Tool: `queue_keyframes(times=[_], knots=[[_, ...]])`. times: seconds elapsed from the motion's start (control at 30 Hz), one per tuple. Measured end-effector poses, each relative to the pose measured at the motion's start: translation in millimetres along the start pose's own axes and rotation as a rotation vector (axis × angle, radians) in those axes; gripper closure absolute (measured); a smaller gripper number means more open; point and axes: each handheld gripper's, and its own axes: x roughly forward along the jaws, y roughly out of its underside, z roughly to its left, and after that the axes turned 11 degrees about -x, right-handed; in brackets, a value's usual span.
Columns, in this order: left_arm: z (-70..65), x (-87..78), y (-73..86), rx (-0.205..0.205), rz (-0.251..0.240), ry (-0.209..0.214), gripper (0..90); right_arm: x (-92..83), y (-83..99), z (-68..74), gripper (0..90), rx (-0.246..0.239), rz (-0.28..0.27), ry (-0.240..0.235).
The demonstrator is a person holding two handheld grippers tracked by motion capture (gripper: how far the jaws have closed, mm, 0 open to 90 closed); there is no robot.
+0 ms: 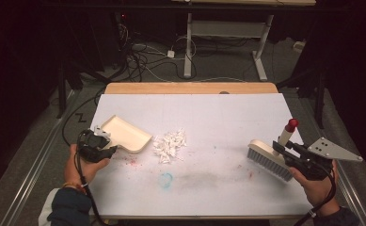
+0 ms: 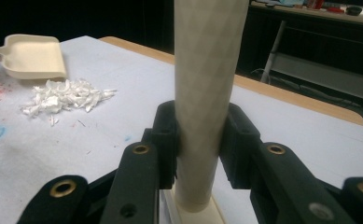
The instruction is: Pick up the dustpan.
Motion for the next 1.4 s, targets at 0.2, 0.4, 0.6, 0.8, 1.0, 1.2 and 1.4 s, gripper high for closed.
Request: queue_keyframes(times=[0.2,0.4,0.6,0.8,1.0,1.2,1.4], knots=[[-7.8,-15.9,15.4,0.127,0.119,0.078,63.8,1.2,1.4,-1.9,70.8,0.010,0.002,0.012],[-25.8,-25.8,22.6,0.229,0.171,0.138,63.7,2.4,2.5,-3.8,70.8,0.019,0.004,0.022],[-37.1,-23.5,25.8,0.290,0.216,0.168,63.7,3.2,2.9,-3.8,70.7,0.021,0.006,0.020],[-38.1,-21.6,27.6,0.304,0.226,0.176,63.7,2.4,1.9,-4.2,70.7,0.023,0.001,0.022],[-40.3,-20.3,29.2,0.320,0.236,0.181,63.6,5.0,1.3,-5.3,70.8,0.034,-0.001,0.017],[-41.0,-16.0,27.0,0.330,0.257,0.187,63.7,8.0,1.9,-6.8,70.8,0.035,-0.002,0.018],[-40.3,-10.2,27.0,0.337,0.269,0.201,63.6,13.2,0.8,-7.9,70.8,0.025,0.005,0.025]])
